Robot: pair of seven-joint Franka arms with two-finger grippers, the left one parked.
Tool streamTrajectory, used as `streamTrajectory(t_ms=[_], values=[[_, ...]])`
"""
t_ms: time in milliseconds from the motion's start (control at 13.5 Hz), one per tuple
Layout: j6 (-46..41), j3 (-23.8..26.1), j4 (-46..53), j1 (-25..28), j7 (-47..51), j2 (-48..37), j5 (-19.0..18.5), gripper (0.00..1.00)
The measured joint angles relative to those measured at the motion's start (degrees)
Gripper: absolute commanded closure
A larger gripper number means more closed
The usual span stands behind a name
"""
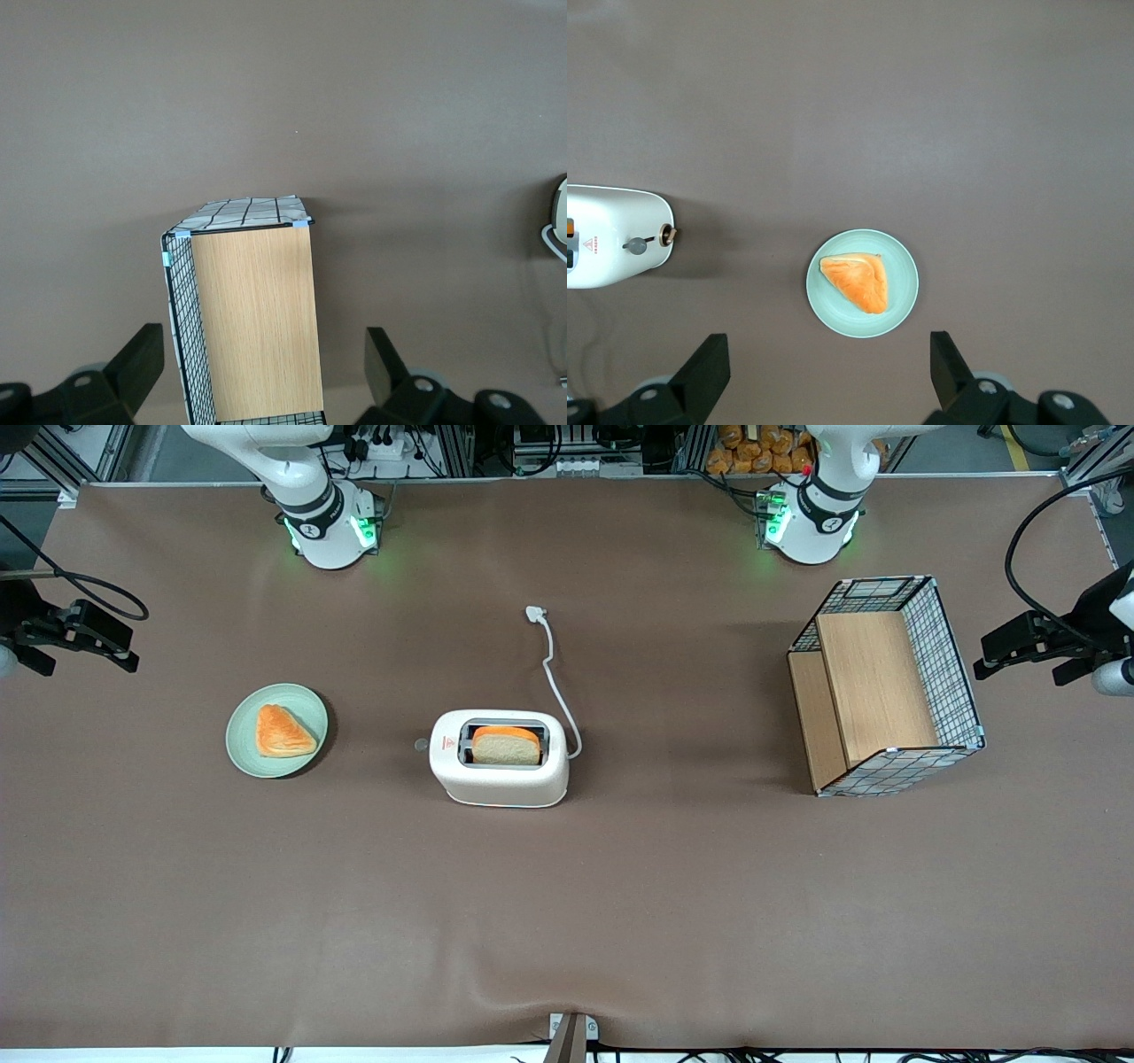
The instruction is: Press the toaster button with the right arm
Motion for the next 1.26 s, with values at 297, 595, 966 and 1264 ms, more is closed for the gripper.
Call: streamTrajectory(t_ms=[297, 595, 966, 1264], values=[[0.0, 0.0, 0.0, 0.0, 0.0, 0.0, 0.0, 0.00], [-0.2, 0.1, -0.1, 0.0, -0.2, 0.5, 0.0, 0.00], [-1.8, 0.5, -0.7, 1.1, -0.4, 5.6, 1.3, 0.05], [-1.7, 0.6, -0.7, 3.8, 3.9, 10.3, 7.6, 0.57]])
